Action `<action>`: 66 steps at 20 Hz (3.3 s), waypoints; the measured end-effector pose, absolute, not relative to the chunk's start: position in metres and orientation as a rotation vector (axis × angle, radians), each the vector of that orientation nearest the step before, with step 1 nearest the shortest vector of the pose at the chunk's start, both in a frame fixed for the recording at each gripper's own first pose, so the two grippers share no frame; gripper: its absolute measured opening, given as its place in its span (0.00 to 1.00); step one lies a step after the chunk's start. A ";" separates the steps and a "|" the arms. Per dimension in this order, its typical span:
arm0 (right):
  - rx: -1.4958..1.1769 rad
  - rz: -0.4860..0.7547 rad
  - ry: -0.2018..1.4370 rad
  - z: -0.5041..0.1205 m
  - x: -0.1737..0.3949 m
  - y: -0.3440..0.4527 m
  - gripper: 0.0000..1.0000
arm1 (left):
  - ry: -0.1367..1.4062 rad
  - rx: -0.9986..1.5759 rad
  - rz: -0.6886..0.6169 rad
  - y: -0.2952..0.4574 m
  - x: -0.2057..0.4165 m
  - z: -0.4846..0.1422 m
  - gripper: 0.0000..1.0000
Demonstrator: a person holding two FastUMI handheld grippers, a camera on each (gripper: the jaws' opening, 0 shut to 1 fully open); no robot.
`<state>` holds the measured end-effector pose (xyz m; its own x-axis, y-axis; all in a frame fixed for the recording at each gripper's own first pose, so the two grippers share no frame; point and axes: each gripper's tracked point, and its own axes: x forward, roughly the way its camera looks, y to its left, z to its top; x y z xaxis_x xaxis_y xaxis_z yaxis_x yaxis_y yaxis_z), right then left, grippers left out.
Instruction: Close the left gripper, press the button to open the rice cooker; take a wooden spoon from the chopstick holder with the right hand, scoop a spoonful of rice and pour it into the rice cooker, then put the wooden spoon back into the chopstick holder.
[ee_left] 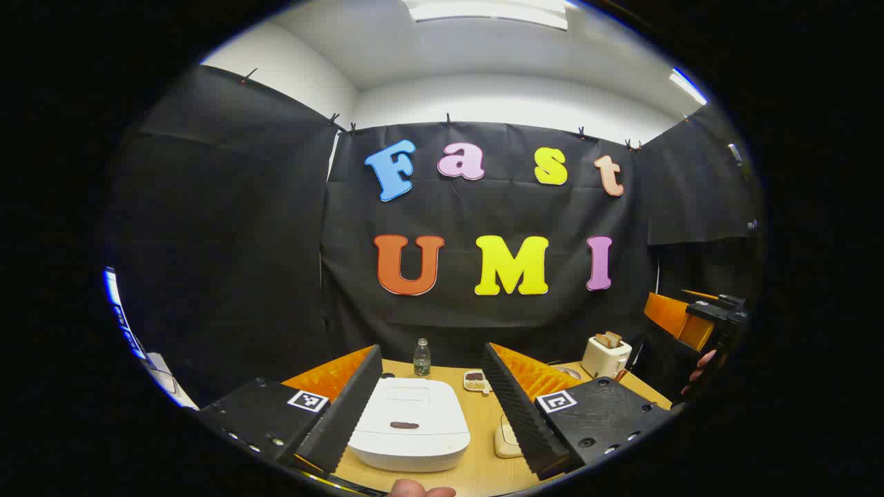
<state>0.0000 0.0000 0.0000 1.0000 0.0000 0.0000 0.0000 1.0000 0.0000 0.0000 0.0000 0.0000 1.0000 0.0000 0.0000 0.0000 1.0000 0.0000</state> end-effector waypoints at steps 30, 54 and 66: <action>-0.016 -0.007 0.067 -0.023 0.030 -0.044 1.00 | 0.219 -0.042 -0.030 -0.016 0.026 -0.067 0.94; 0.023 -0.100 0.217 -0.084 0.094 -0.134 0.96 | 0.773 -0.234 0.048 0.055 0.113 -0.234 0.00; 0.015 -0.111 0.242 -0.094 0.096 -0.123 0.96 | 0.850 -0.216 0.037 0.052 0.101 -0.268 0.00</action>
